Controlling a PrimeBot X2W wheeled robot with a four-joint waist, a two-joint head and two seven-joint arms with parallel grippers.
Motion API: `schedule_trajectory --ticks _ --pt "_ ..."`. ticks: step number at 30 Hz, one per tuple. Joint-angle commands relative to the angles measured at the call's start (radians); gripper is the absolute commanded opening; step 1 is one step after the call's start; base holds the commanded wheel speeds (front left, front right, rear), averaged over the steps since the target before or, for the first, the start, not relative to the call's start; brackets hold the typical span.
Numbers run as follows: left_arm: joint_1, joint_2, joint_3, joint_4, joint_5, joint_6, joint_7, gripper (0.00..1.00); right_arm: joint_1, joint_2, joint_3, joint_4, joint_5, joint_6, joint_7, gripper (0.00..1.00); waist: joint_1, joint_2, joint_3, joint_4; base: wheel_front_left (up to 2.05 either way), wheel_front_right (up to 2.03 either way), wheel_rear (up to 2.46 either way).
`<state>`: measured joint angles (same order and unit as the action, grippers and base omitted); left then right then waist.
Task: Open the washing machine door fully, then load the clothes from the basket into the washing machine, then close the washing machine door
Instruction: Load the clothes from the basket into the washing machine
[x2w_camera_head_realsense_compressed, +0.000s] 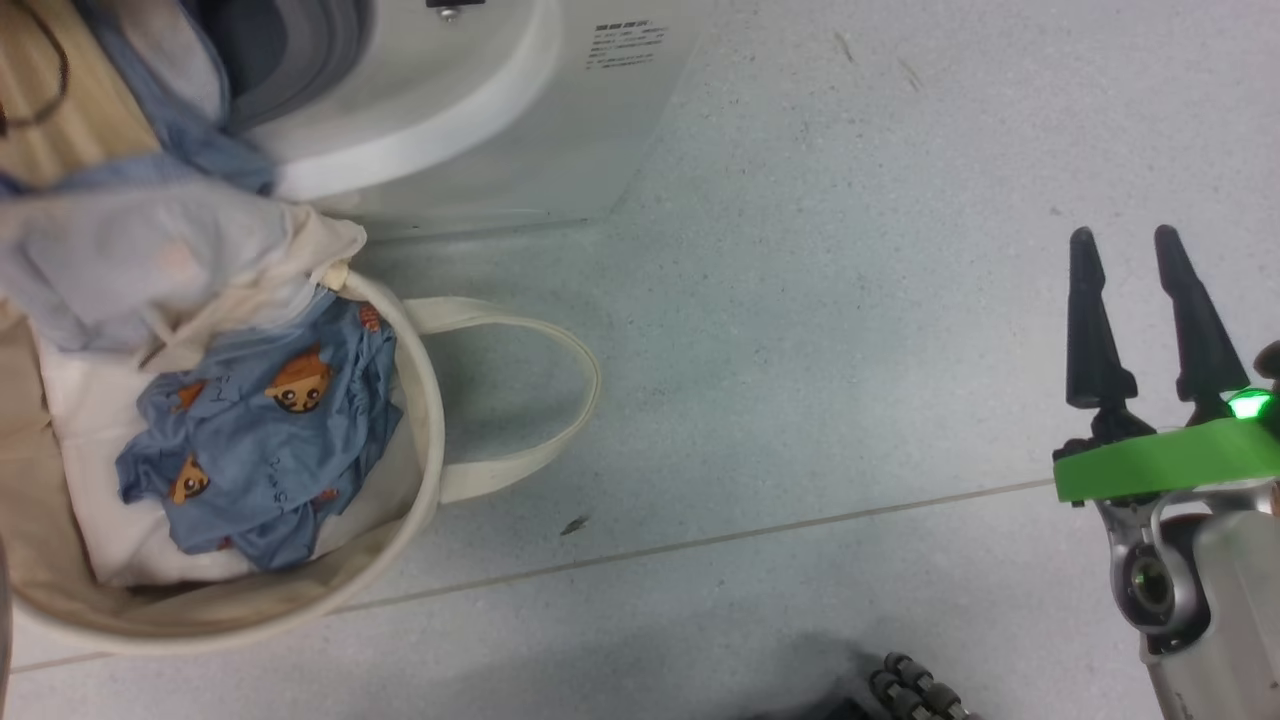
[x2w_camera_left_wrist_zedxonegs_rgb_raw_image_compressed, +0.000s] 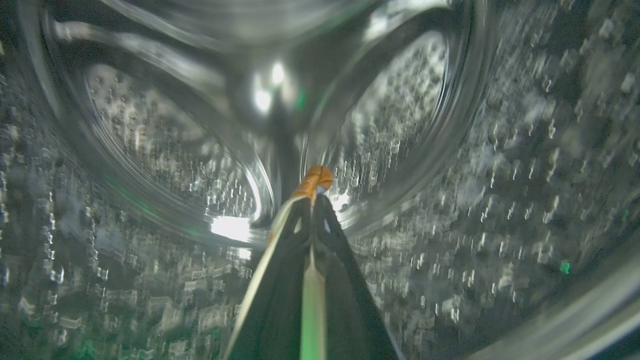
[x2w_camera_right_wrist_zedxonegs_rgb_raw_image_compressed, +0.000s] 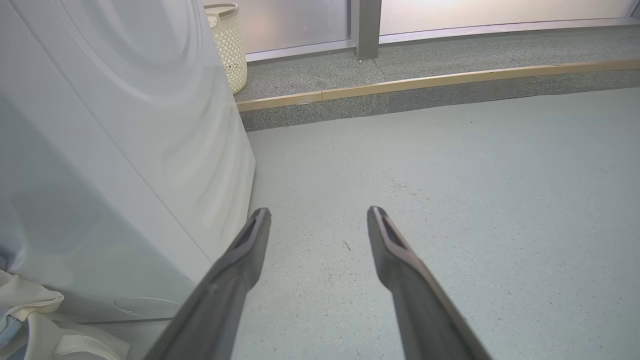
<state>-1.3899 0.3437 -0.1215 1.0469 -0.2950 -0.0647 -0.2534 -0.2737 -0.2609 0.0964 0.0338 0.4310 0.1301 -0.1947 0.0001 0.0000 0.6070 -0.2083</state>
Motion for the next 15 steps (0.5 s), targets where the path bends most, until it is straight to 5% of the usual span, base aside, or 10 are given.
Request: schedule_trajectory --ticks 1,5,11,14,15 --pt "-0.025 0.052 0.039 -0.110 0.017 0.016 -0.008 0.00 0.021 -0.006 0.001 -0.039 -0.011 0.001 0.005 1.00 -0.0001 0.0000 0.010 0.001 0.00 0.00 0.00" --pt "0.023 0.034 0.082 -0.153 0.029 0.015 -0.008 0.00 0.018 0.003 0.007 -0.044 -0.015 0.001 0.005 1.00 -0.0001 0.0000 0.010 -0.001 0.00 0.00 0.00" --pt "0.028 0.017 0.059 0.022 0.051 -0.006 -0.004 0.00 0.023 0.012 0.015 -0.038 -0.014 0.001 0.006 1.00 -0.0001 0.0000 0.006 -0.009 0.00 0.00 0.00" --pt "0.006 0.013 0.004 0.134 0.089 -0.021 0.048 0.20 0.026 0.015 0.012 -0.036 -0.014 0.001 0.004 1.00 -0.0001 0.0000 0.007 -0.013 0.00 0.00 0.00" --pt "-0.003 0.010 0.002 0.160 0.088 -0.021 0.060 0.43 0.024 0.017 0.012 -0.035 -0.014 0.001 0.003 1.00 -0.0001 0.0000 0.007 -0.014 0.00 0.00 0.00"
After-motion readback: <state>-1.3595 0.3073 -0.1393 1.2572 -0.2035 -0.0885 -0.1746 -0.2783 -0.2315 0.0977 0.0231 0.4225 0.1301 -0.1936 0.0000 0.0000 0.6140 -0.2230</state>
